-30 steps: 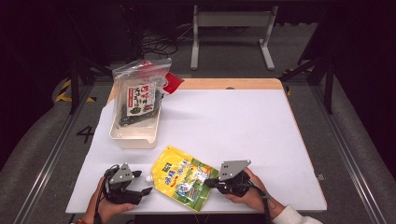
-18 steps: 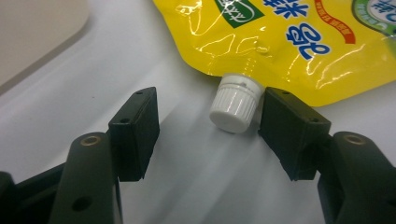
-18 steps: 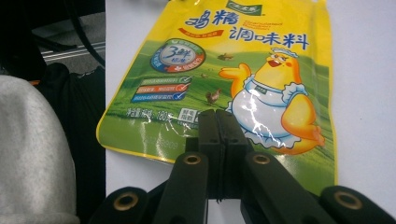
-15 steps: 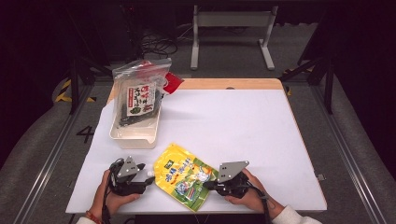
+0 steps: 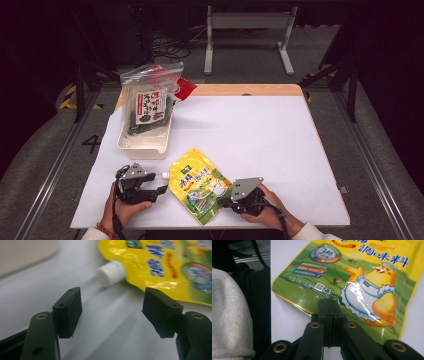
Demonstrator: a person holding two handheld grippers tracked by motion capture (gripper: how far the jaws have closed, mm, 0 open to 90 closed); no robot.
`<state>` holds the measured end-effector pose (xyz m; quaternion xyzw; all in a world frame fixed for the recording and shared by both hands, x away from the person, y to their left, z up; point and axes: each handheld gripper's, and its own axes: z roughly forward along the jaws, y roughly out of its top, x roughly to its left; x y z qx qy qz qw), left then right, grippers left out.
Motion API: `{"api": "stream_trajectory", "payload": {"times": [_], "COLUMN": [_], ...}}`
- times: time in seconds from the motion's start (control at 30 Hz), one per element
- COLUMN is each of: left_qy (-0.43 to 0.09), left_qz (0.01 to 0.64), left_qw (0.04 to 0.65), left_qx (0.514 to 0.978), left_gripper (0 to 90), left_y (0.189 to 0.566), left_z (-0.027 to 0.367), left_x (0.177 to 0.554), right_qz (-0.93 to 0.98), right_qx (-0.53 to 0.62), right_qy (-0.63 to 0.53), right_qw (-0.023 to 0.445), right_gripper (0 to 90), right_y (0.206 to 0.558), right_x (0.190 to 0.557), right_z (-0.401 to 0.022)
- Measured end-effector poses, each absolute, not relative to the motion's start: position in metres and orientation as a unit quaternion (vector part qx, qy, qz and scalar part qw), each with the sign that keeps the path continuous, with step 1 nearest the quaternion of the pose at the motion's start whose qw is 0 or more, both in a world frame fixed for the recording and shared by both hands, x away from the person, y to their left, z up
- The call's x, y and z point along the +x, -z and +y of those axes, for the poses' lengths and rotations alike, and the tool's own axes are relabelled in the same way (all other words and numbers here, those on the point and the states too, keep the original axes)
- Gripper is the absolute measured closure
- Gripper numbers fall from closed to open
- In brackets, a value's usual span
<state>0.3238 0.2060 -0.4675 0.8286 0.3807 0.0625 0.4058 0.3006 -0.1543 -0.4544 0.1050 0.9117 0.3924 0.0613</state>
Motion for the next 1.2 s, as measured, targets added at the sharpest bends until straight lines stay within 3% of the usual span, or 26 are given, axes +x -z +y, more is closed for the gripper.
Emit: {"api": "stream_trajectory", "payload": {"times": [0.1, 0.7, 1.2], "left_qy": [-0.035, 0.087, 0.088], "left_qz": [0.364, 0.374, 0.340], "left_qw": [0.411, 0.454, 0.461], "left_qx": [0.835, 0.804, 0.815], "left_gripper": [32.7, 23.4, 31.1], "left_y": [0.465, 0.471, 0.471], "left_z": [0.204, 0.182, 0.146], "left_x": [0.315, 0.326, 0.342], "right_qz": [0.901, 0.898, 0.898], "right_qx": [0.115, 0.127, 0.128], "right_qy": [-0.415, -0.413, -0.413], "right_qw": [0.058, 0.077, 0.078], "right_gripper": [86.2, 89.7, 89.8], "right_y": [0.447, 0.451, 0.454], "right_x": [0.302, 0.307, 0.307], "right_z": [-0.158, -0.157, -0.158]}}
